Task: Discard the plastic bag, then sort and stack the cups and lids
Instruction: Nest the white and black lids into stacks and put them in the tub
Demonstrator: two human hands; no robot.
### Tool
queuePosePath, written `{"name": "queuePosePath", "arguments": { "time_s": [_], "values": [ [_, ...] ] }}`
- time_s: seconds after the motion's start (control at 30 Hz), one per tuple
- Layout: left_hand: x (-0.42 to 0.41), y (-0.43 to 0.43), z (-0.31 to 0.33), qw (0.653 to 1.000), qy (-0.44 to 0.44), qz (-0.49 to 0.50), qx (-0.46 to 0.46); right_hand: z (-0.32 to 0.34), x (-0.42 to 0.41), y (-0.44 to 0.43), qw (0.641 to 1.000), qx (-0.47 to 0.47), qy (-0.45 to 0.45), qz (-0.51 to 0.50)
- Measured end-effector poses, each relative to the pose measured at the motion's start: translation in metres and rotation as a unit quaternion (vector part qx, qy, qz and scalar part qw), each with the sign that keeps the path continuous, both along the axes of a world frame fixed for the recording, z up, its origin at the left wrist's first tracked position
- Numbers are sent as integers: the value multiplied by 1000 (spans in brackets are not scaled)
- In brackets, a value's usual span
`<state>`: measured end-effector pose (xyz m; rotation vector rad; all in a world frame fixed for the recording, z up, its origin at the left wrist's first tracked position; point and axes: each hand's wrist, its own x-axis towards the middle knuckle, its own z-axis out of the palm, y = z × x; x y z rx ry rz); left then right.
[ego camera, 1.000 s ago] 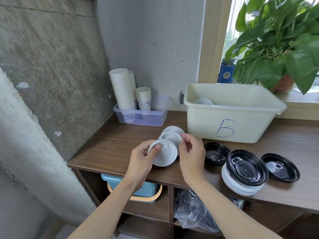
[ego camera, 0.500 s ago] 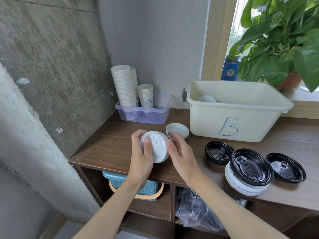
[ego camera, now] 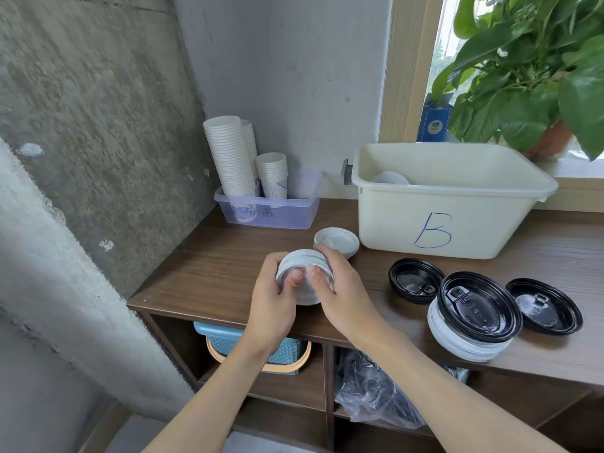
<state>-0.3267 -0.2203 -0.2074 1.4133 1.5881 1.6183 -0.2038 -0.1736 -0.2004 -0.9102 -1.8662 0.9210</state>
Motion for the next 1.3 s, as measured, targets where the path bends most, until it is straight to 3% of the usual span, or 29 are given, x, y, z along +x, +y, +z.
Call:
{"name": "queuePosePath", "arguments": {
  "time_s": [0.33,0.53,0.77,0.97,1.3],
  "values": [
    [7,-3,0,998,62,27,15,-3,0,3,999,9,-33,-26],
    [9,-4,0,994,111,-17,6,-3,1,5,999,6,-9,-45],
    [10,-1,1,996,63,57,19,-3,-1,4,1000,-13,16,-7],
    [8,0,4,998,15,64,1,-5,-2,7,999,-27,-17,-10],
    [16,-4,4,996,89,-13,17,-4,-1,9,998,-4,-10,-62]
  ]
}}
